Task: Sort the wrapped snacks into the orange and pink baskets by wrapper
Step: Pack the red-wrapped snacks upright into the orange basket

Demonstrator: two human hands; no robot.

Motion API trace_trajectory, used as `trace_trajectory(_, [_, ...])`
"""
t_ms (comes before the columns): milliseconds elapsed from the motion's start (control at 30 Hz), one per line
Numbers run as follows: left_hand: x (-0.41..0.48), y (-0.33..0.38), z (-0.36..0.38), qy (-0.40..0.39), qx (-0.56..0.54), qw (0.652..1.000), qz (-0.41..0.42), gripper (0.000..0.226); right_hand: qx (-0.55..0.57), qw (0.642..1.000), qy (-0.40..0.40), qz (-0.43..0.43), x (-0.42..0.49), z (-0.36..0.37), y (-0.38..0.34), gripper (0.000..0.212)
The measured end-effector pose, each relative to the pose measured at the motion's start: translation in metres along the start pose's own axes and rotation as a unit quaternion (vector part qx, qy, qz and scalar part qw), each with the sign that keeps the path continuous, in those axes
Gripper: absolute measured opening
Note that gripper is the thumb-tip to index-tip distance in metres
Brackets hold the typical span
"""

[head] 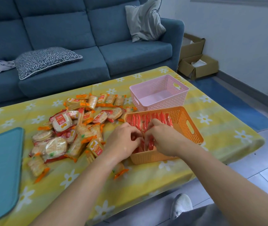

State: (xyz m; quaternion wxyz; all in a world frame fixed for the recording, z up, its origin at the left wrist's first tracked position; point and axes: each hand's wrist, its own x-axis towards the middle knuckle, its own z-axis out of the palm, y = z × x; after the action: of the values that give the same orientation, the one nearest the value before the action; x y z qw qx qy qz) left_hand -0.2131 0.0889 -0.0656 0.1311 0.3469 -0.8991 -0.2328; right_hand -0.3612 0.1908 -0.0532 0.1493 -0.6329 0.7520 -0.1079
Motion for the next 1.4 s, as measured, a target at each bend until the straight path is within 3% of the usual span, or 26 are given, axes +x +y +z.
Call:
trace_trajectory(300, [0.002, -0.004, 0.004, 0.003, -0.007, 0.999, 0.037, 0.01, 0.179, 0.979, 0.079, 0.052, 0.005, 0.013, -0.006, 0.029])
trace_trajectory(467, [-0.001, -0.007, 0.004, -0.015, 0.034, 0.998, 0.048, 0.015, 0.126, 0.985, 0.06, 0.106, 0.006, 0.006, -0.011, 0.031])
trace_trajectory(633, [-0.015, -0.017, -0.014, 0.02, -0.081, 0.996, 0.03, 0.01, 0.07, 0.984, 0.103, 0.127, 0.01, -0.014, -0.045, 0.019])
trace_trajectory(700, [-0.026, -0.03, -0.028, 0.041, -0.076, 0.996, 0.015, 0.014, 0.096, 0.985, 0.108, 0.096, 0.018, -0.017, -0.068, 0.017])
trace_trajectory(867, [-0.061, -0.096, -0.064, 0.082, -0.028, 0.994, -0.071, 0.015, 0.13, 0.991, 0.012, 0.002, 0.053, 0.005, -0.126, 0.023])
trace_trajectory(1067, [-0.095, -0.185, -0.097, 0.136, 0.023, 0.966, -0.217, 0.03, -0.015, 0.994, -0.087, 0.065, 0.093, 0.057, -0.164, 0.037])
trace_trajectory(1133, [-0.099, -0.208, -0.101, 0.138, 0.032, 0.962, -0.234, 0.027, -0.075, 0.99, -0.078, 0.088, 0.098, 0.061, -0.172, 0.044])
trace_trajectory(1200, [-0.097, -0.227, -0.105, 0.13, 0.057, 0.961, -0.238, 0.024, -0.107, 0.992, -0.015, 0.071, 0.108, 0.06, -0.181, 0.041])
trace_trajectory(1300, [-0.079, -0.24, -0.11, 0.076, 0.101, 0.971, -0.202, 0.05, -0.018, 0.999, 0.039, -0.008, 0.125, 0.066, -0.191, 0.03])
trace_trajectory(1400, [-0.062, -0.252, -0.108, -0.027, 0.131, 0.974, -0.18, 0.081, 0.056, 0.993, 0.001, -0.099, 0.142, 0.078, -0.211, 0.041])
